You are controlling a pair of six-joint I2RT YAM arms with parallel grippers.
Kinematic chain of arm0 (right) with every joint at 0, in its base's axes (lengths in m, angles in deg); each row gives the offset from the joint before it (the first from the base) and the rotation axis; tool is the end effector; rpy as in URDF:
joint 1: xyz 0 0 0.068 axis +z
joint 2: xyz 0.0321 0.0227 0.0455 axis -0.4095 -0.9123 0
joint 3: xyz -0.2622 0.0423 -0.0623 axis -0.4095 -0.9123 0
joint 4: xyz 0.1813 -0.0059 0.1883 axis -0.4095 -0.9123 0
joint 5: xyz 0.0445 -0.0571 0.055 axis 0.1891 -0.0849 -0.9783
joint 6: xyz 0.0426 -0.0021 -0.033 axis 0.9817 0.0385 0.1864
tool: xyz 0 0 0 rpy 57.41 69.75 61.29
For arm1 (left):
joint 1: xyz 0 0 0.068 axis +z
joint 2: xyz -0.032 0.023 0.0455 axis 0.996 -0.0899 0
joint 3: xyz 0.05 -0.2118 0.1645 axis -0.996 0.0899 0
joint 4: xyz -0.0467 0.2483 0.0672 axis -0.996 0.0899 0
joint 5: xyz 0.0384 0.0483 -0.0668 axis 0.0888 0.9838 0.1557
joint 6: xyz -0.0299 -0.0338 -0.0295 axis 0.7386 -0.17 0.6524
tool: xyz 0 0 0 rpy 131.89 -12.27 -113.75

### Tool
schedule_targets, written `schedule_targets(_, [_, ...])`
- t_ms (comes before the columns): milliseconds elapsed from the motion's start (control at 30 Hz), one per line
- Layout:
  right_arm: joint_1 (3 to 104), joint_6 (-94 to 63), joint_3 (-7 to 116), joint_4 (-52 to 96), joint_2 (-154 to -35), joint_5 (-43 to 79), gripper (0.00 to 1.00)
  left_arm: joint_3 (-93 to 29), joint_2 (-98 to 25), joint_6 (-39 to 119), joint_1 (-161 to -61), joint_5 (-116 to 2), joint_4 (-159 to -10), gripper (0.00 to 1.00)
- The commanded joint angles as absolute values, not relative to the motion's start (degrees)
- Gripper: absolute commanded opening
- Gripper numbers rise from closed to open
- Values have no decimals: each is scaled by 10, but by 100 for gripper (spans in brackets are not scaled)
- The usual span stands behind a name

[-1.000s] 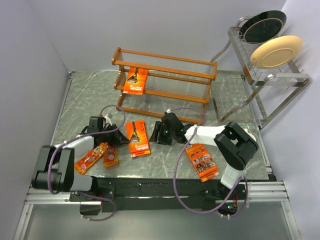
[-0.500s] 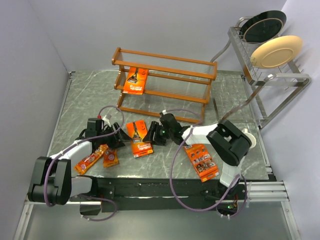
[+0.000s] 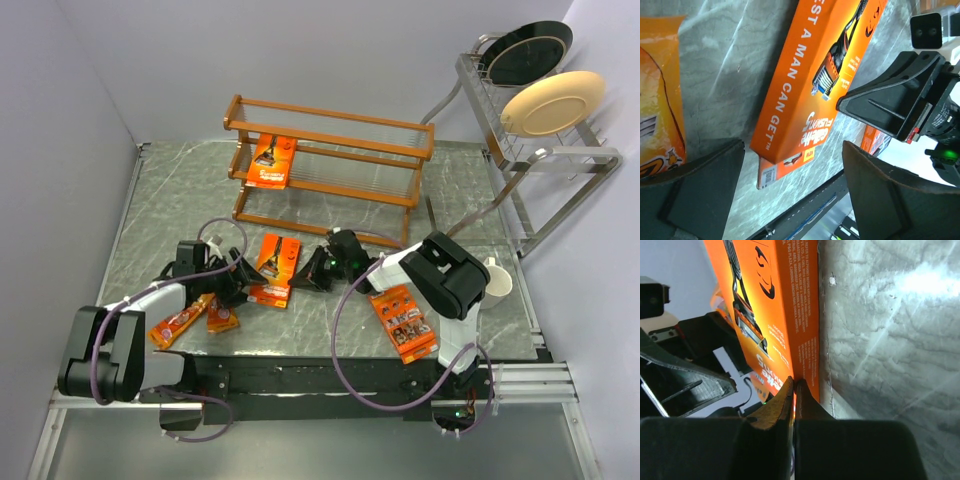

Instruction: Place and organize the shaving razors onto the shelf

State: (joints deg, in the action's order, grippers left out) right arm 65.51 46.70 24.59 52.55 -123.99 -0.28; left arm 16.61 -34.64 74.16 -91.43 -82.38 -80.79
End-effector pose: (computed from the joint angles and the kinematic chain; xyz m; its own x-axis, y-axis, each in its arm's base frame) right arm 0.2577 0.2476 0.1041 -0.9606 0.2726 -0.0543 0.0954 0.5072 0.8565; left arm 0.2091 -0.0440 0.1376 -0.8555 -0.5037 -0.1197 -0.2547 0.6108 -0.7497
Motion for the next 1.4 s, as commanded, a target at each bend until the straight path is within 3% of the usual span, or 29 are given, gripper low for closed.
schedule_targets(0, [649, 472, 209, 453, -1283, 17, 0, 180, -366, 734, -912, -809, -808, 86])
schedule_targets(200, [628, 457, 188, 453, -1271, 25, 0, 191, -369, 740, -910, -850, -818, 61])
schedule_targets(233, [629, 454, 193, 453, -1270, 25, 0, 198, -370, 752, -909, -856, -857, 53])
schedule_targets(300, [630, 450, 197, 446, -1271, 26, 0, 217, -377, 767, -908, -874, -898, 47])
schedule_targets(467, [629, 441, 203, 429, -1270, 32, 0, 227, -386, 782, -907, -886, -991, 65])
schedule_targets(600, [630, 436, 202, 423, -1266, 35, 0, 226, -406, 776, -906, -888, -1032, 60])
schedule_targets(800, [630, 407, 218, 418, -1252, 36, 1, 225, -406, 773, -901, -923, -1065, 32])
schedule_targets(867, [629, 378, 231, 413, -1225, 27, 14, 226, -387, 772, -901, -944, -1069, 19])
schedule_targets(933, [623, 306, 262, 373, -1172, -12, 47, 225, -358, 759, -900, -966, -1072, 13])
schedule_targets(1000, [602, 215, 289, 278, -1119, -26, 63, 220, -332, 739, -900, -988, -1049, 6])
schedule_targets(1033, [591, 186, 288, 255, -1051, -28, 64, 220, -302, 735, -900, -997, -1041, 1])
schedule_targets(1200, [505, 23, 312, 53, -905, -71, 67, 216, -258, 767, -908, -1043, -1079, 1])
schedule_targets(1367, [484, 33, 293, 85, -825, -143, 67, 170, -307, 844, -909, -1077, -1191, 1])
